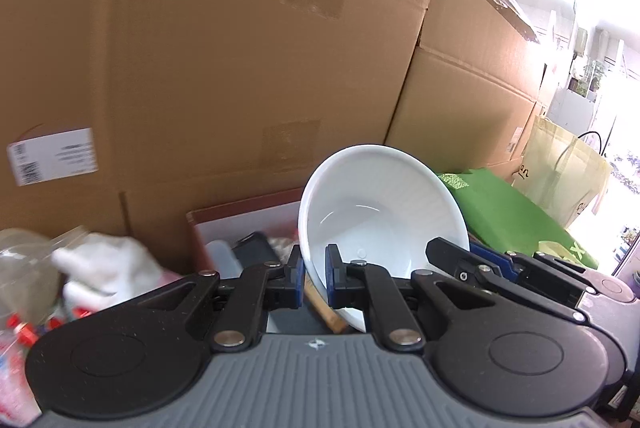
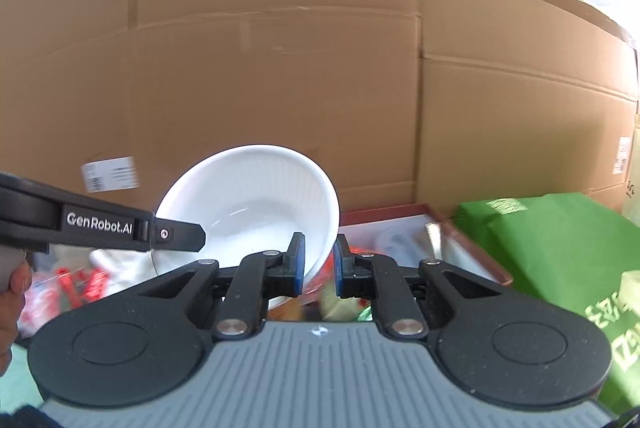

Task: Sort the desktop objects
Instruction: 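Carry the white bowl into the shoe box and open the left gripper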

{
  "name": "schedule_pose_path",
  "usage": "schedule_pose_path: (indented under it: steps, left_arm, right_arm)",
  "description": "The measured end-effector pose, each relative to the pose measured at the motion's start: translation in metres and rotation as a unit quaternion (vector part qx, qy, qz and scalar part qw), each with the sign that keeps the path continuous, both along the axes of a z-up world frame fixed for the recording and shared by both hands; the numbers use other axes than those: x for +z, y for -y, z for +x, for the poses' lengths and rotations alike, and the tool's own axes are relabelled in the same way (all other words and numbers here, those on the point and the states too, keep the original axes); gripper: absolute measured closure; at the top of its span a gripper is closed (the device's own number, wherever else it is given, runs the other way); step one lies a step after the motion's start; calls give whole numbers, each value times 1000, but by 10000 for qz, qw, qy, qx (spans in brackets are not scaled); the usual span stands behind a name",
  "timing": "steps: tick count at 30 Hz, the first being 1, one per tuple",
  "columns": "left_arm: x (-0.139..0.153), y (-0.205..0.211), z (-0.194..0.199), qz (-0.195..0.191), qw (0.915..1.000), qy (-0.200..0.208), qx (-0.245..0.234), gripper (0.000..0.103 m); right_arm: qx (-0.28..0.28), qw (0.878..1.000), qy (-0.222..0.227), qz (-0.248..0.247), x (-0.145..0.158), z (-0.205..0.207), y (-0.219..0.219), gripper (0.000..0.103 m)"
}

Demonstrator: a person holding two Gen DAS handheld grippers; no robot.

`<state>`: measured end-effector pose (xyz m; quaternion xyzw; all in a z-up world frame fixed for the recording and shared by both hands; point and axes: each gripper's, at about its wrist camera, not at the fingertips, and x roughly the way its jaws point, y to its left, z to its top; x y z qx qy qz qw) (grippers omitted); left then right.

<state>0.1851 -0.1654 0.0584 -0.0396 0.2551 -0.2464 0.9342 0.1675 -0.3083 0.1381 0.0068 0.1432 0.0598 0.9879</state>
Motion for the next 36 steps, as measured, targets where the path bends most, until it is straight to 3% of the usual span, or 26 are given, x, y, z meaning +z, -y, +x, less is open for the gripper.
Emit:
schedule_pose_path:
  steps: [16, 31, 33, 34, 35, 36]
  left_arm:
    - [-36, 61, 96, 23, 9991, -416, 34, 94]
    - [-49, 69, 122, 75, 9983, -583, 58, 88]
    - [-46, 67, 119, 61, 9987, -511, 65, 68]
    - [-43, 64, 116, 26, 9990, -439, 60, 45]
    - [-41, 60, 112, -32, 9995, -314, 87, 26]
    - [-37, 56, 106, -94, 9997, -171, 124, 21]
  right_arm:
    - [-204, 9984, -526, 62, -37, 101, 48, 90]
    - [-375, 9955, -844, -199, -50, 135, 39, 84]
    - [-258, 9964, -794, -136, -49, 131, 40, 75]
    - [-252, 9972, -700, -121, -47, 128, 40, 59]
    - [-290, 9978, -581, -142, -45, 123, 40, 52]
    - [-331, 9982, -474, -175, -42, 118, 40, 51]
